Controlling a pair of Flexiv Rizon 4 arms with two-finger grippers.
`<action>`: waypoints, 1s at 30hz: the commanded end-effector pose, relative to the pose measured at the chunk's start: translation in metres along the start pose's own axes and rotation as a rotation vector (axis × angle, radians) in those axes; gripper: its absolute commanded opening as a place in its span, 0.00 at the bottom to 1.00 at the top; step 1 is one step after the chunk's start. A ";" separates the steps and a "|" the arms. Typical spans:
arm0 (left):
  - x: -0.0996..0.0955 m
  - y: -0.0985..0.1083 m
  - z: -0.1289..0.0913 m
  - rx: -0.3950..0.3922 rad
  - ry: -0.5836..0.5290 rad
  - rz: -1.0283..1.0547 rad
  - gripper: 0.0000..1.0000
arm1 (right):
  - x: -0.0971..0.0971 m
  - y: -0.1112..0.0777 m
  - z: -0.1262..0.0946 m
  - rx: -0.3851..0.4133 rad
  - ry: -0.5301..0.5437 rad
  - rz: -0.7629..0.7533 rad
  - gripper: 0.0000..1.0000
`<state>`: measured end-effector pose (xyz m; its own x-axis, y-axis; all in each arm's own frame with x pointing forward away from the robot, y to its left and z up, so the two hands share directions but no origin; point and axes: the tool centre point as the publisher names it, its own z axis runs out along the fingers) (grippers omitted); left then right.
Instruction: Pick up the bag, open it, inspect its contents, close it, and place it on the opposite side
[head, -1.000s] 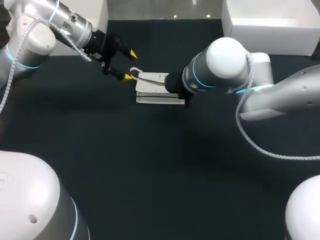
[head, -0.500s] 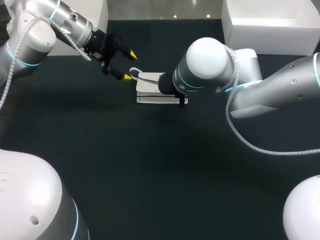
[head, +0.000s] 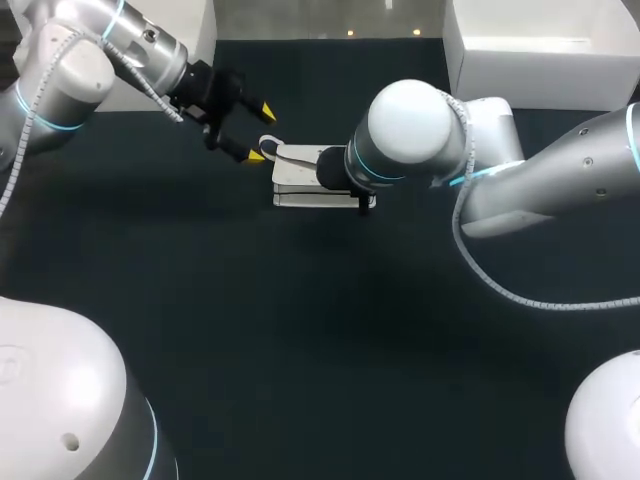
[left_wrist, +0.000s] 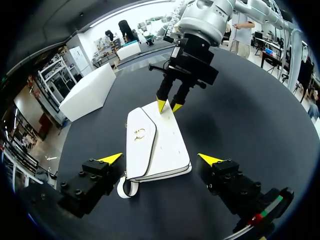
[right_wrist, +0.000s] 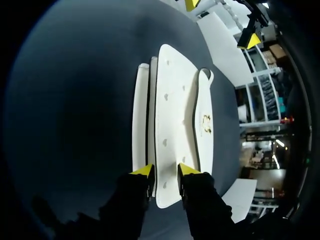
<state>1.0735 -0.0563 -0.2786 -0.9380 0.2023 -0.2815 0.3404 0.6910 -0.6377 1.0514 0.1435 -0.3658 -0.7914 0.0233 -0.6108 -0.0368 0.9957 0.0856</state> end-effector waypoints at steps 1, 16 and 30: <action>-0.002 0.000 0.001 0.002 0.004 0.003 1.00 | 0.002 -0.001 0.002 -0.002 -0.007 0.002 0.19; 0.000 -0.012 0.018 -0.020 0.004 0.141 1.00 | 0.007 0.000 -0.001 -0.005 -0.027 0.030 0.00; 0.004 -0.012 0.032 -0.008 -0.019 0.212 1.00 | 0.007 0.000 -0.001 -0.005 -0.027 0.030 0.00</action>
<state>1.0687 -0.0798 -0.2831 -0.8539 0.3383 -0.3955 0.5157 0.6517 -0.5561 1.0462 0.1439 -0.3671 -0.7797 0.0535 -0.6238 -0.0165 0.9942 0.1060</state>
